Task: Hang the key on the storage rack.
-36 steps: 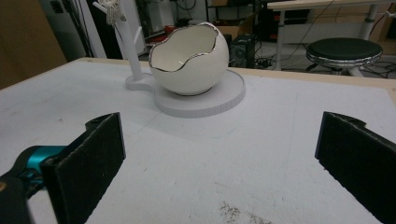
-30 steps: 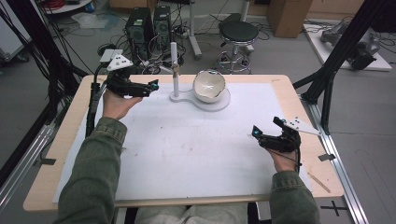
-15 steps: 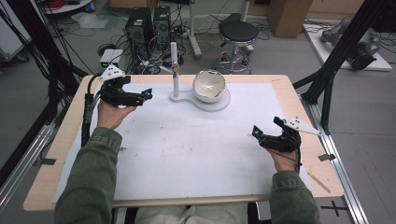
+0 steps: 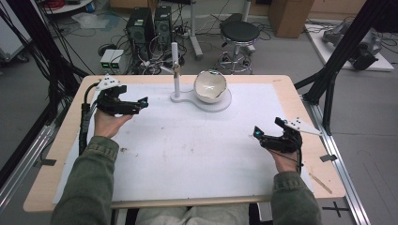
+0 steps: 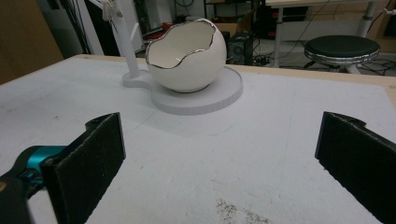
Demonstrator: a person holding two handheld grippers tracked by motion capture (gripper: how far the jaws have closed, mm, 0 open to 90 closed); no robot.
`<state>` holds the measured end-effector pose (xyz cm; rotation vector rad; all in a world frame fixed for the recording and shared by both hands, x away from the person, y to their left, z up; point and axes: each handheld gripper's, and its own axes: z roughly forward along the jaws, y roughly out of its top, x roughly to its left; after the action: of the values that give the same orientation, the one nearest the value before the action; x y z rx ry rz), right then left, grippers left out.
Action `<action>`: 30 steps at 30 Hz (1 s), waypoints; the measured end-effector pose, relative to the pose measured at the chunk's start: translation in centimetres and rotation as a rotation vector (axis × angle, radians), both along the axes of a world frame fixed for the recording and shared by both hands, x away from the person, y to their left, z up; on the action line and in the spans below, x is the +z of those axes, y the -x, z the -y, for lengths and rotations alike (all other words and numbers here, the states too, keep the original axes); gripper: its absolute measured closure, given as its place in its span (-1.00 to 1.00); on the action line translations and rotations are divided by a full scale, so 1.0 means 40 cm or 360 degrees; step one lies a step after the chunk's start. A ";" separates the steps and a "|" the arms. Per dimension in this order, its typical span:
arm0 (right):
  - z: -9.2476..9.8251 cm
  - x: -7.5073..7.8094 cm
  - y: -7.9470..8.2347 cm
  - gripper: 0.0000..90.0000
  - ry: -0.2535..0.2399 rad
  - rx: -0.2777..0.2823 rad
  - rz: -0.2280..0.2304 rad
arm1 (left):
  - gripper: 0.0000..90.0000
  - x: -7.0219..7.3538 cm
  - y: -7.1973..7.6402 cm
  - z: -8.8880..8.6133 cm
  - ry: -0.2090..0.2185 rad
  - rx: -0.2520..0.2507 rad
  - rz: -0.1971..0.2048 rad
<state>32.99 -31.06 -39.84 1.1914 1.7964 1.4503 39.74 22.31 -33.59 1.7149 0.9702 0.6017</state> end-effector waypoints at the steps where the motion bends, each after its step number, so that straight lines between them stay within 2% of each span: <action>1: 0.000 0.000 0.000 -0.99 0.0001 0.0001 0.0000 | -0.96 -0.003 0.003 -0.003 0.0010 0.0003 0.0002; 8: -0.001 0.000 0.000 -0.99 -0.0001 -0.0001 -0.0006 | -0.96 -0.024 0.031 -0.017 -0.0004 0.0027 0.0022; 12: -0.001 0.000 0.001 -0.99 0.0000 0.0000 -0.0007 | -0.96 -0.033 0.046 -0.030 0.0043 0.0038 0.0033; 23: -0.001 0.000 0.001 -0.99 0.0001 -0.0006 -0.0008 | -0.96 -0.050 0.105 -0.075 0.0045 0.0120 0.0093; 30: -0.002 -0.001 0.001 -0.99 0.0007 -0.0007 -0.0009 | -0.96 -0.085 0.145 -0.096 0.0048 0.0180 0.0102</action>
<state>32.96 -30.97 -39.89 1.1975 1.7989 1.4414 33.93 26.13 -37.00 1.6124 1.0309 0.7080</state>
